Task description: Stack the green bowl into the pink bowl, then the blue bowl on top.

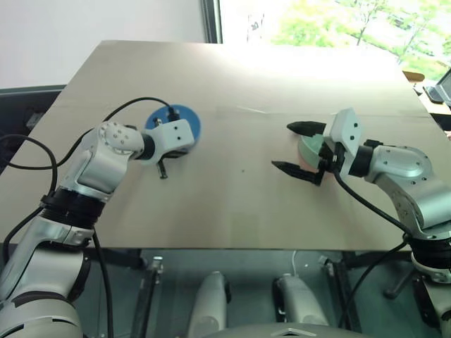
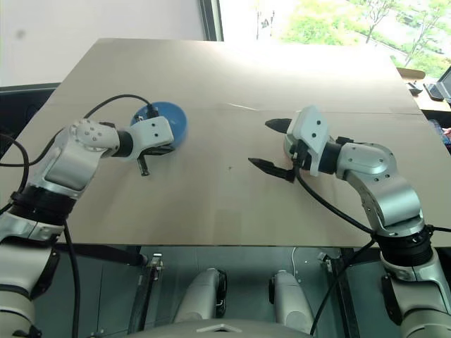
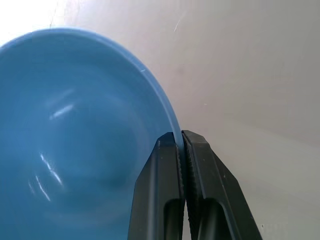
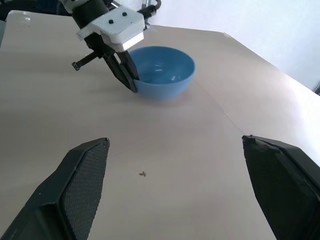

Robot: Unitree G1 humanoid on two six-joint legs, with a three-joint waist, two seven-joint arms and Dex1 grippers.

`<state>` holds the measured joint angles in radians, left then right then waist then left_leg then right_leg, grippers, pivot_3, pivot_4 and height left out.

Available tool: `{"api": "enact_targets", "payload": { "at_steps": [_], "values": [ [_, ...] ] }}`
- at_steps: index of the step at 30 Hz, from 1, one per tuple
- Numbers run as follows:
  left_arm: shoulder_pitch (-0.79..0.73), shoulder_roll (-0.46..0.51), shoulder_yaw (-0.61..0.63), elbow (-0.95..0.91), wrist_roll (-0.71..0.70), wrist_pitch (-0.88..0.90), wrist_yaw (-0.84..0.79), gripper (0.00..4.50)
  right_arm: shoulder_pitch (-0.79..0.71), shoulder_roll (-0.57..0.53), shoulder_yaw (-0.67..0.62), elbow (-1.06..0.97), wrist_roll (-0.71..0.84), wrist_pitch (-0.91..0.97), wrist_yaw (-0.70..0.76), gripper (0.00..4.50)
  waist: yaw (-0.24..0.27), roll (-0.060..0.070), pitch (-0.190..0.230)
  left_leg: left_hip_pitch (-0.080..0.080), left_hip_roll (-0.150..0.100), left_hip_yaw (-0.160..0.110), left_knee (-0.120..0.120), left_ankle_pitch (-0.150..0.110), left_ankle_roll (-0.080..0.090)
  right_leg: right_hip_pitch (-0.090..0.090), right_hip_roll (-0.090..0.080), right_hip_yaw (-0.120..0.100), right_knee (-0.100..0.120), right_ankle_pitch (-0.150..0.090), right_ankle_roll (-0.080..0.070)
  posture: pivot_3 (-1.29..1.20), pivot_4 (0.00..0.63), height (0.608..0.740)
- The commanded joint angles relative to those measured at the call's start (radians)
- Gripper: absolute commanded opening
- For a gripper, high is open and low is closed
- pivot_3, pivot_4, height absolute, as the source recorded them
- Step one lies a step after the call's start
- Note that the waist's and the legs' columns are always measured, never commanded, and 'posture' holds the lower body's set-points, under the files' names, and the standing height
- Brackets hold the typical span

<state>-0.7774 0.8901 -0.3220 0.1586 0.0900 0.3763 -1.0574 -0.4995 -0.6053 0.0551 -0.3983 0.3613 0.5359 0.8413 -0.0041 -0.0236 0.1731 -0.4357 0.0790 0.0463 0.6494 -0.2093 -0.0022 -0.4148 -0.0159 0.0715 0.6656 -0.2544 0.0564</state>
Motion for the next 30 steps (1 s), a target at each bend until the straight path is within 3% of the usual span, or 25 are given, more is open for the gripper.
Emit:
{"api": "enact_targets", "payload": {
  "at_steps": [1, 4, 6, 11, 16, 20, 23, 30],
  "values": [
    [-0.074, -0.038, 0.072, -0.038, -0.088, -0.042, -0.072, 0.02, 0.022, -0.023, -0.079, -0.071, 0.015, -0.002, -0.04, 4.5, 0.004, 0.0, 0.0, 0.0, 0.0, 0.0, 0.0, 0.0, 0.0, 0.0, 0.0, 0.0, 0.0, 0.0, 0.0, 0.0, 0.15, 0.74],
    [-0.168, -0.116, 0.076, 0.012, -0.114, -0.083, -0.085, 0.02, 0.079, -0.059, -0.14, -0.123, 0.03, 0.021, -0.057, 4.5, 0.013, 0.0, 0.0, -0.001, 0.0, -0.001, 0.001, 0.0, 0.0, 0.0, 0.0, 0.0, 0.0, 0.0, 0.0, 0.0, 0.15, 0.74],
    [-0.249, -0.212, 0.061, 0.092, -0.139, -0.211, -0.119, 0.02, 0.171, -0.09, -0.214, -0.191, 0.042, 0.045, -0.074, 4.5, 0.023, 0.0, 0.0, -0.001, 0.0, -0.001, 0.001, 0.0, 0.0, 0.0, 0.0, -0.001, 0.0, 0.0, 0.0, 0.0, 0.15, 0.74],
    [-0.404, -0.393, 0.035, 0.341, -0.159, -0.355, -0.215, 0.02, 0.314, -0.086, -0.372, -0.286, 0.106, 0.131, -0.158, 4.5, 0.021, 0.0, -0.001, -0.001, -0.003, -0.003, 0.003, 0.0, 0.0, 0.002, -0.001, -0.002, -0.001, 0.0, 0.001, 0.0, 0.15, 0.74],
    [-0.563, -0.539, 0.042, 0.657, -0.148, -0.609, -0.328, 0.02, 0.484, -0.077, -0.529, -0.381, 0.127, 0.186, -0.229, 4.5, 0.014, 0.0, -0.001, -0.001, -0.003, -0.004, 0.003, 0.0, 0.0, 0.002, -0.001, -0.001, -0.001, -0.001, 0.001, 0.0, 0.15, 0.74],
    [-0.67, -0.615, 0.034, 0.862, -0.109, -0.829, -0.401, 0.02, 0.595, -0.075, -0.621, -0.425, 0.137, 0.213, -0.26, 4.5, 0.011, 0.0, -0.001, -0.001, -0.003, -0.005, 0.002, 0.0, 0.0, 0.002, -0.001, -0.001, -0.001, -0.001, 0.002, 0.0, 0.15, 0.74],
    [-0.734, -0.673, 0.041, 0.958, -0.107, -0.896, -0.472, 0.02, 0.644, -0.068, -0.654, -0.451, 0.149, 0.221, -0.277, 4.5, 0.011, 0.0, -0.001, -0.002, -0.004, -0.005, 0.002, 0.0, 0.0, 0.002, -0.001, -0.001, -0.001, -0.001, 0.002, 0.0, 0.15, 0.74],
    [-0.802, -0.741, -0.004, 1.089, 0.03, -1.038, -0.408, 0.02, 0.739, -0.043, -0.703, -0.499, 0.182, 0.246, -0.314, 4.5, 0.013, 0.0, -0.001, -0.002, -0.004, -0.006, 0.002, 0.0, 0.001, 0.002, -0.001, -0.001, -0.001, -0.001, 0.002, 0.0, 0.15, 0.74]
  ]
}}
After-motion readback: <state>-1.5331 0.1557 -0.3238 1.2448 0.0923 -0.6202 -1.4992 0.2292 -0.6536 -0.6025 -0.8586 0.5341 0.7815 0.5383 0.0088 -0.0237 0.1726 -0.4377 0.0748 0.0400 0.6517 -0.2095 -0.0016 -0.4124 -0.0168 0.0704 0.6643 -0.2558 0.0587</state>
